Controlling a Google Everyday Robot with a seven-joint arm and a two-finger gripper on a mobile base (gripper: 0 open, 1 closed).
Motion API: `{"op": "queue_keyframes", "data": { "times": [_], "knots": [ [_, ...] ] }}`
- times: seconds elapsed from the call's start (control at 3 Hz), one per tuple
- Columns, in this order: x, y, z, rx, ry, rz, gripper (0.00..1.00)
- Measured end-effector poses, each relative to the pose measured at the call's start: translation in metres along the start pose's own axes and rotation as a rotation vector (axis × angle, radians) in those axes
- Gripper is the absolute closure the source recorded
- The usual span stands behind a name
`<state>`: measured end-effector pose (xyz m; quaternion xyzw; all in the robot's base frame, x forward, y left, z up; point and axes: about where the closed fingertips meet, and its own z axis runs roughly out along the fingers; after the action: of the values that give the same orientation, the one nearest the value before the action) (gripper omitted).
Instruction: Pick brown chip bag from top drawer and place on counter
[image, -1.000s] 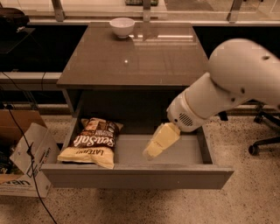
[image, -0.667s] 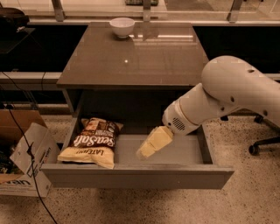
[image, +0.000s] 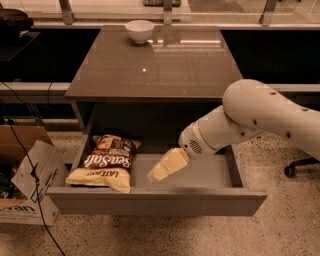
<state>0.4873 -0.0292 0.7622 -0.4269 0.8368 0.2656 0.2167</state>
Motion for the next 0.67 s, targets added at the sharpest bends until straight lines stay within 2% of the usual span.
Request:
{"op": "queue_keyframes", "data": {
  "times": [0.33, 0.67],
  "knots": [
    [-0.013, 0.005, 0.017, -0.031, -0.053, 0.003, 0.00],
    [-0.030, 0.010, 0.042, -0.084, -0.097, 0.011, 0.00]
  ]
}}
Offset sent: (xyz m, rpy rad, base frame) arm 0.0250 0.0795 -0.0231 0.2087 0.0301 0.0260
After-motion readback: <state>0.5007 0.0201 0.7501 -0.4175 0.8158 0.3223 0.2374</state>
